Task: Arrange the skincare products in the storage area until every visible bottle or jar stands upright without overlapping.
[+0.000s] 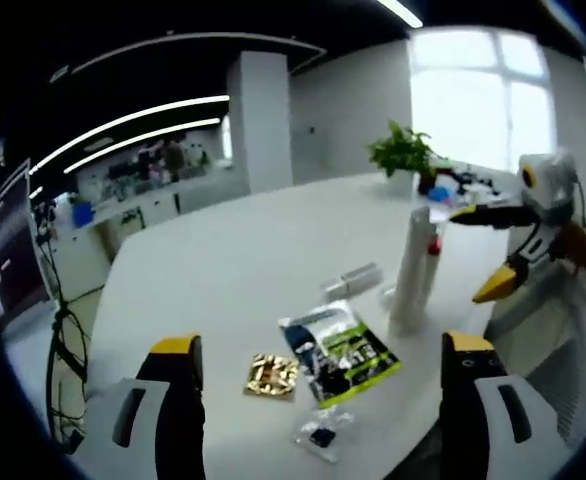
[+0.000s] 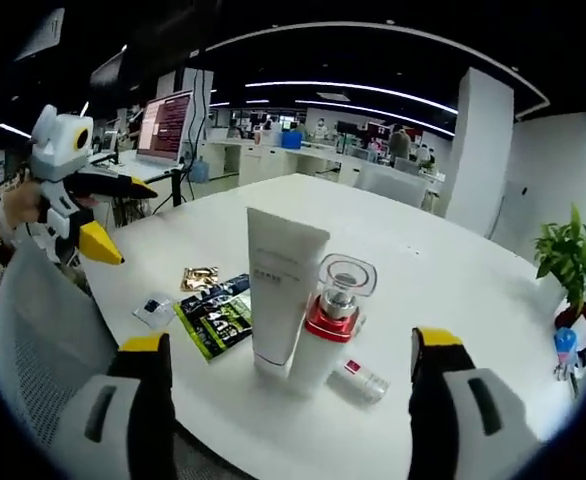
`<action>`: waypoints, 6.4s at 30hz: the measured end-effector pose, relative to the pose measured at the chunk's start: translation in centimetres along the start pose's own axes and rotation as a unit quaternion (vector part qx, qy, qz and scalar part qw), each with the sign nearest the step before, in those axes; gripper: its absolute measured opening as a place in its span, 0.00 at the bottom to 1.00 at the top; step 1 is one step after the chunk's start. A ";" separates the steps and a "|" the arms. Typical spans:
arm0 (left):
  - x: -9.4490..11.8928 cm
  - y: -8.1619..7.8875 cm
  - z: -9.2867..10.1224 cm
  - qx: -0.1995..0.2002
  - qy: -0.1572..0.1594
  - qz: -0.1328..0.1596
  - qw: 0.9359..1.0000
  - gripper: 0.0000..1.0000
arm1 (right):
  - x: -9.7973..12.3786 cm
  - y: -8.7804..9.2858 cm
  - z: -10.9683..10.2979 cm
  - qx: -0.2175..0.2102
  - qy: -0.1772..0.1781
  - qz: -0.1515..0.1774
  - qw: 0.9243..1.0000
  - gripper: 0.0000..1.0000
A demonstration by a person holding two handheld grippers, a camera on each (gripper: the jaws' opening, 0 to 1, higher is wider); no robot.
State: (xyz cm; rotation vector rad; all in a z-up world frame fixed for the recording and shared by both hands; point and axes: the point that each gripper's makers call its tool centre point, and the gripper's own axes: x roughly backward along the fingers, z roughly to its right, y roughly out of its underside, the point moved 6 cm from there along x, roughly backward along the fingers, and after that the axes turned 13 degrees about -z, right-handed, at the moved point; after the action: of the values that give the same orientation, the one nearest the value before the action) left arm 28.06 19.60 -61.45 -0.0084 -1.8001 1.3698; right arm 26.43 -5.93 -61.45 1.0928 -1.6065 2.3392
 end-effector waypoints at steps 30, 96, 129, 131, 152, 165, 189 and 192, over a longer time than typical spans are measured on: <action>-2.1 1.0 -1.5 -0.013 -0.002 -0.057 0.998 0.97 | -1.7 2.4 -3.0 -0.069 -0.077 -0.074 0.992 0.97; -10.3 0.8 -3.2 -0.027 0.050 -0.117 0.992 0.97 | -3.3 4.3 6.3 0.014 -0.058 -0.180 0.982 0.43; -10.4 0.4 -2.9 -0.008 0.080 -0.097 0.992 0.97 | -15.4 -1.7 8.8 0.171 -0.176 -0.257 0.935 0.38; -10.4 0.4 -3.0 -0.006 0.079 -0.096 0.992 0.97 | -16.2 -1.9 8.2 0.187 -0.181 -0.263 0.929 0.36; -10.0 0.1 -2.8 -0.004 0.095 -0.089 0.992 0.97 | -21.6 -1.2 5.3 0.304 -0.218 -0.355 0.857 0.27; -9.6 -0.6 -2.4 0.000 0.115 -0.071 0.991 0.97 | -21.8 -1.1 5.5 0.295 -0.221 -0.365 0.855 0.20; -9.2 -1.2 -2.3 0.003 0.118 -0.053 0.992 0.97 | -13.2 -10.1 5.6 0.278 -0.170 -0.171 0.930 0.19; -9.0 -1.3 -2.5 0.005 0.120 -0.049 0.992 0.97 | -11.9 -11.3 5.3 0.282 -0.169 -0.153 0.932 0.19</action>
State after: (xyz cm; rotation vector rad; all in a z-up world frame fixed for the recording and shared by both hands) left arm 35.94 16.82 -65.82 -0.0754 -1.5726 1.2526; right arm 43.01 -1.86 -58.93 1.7880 -0.7300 2.5435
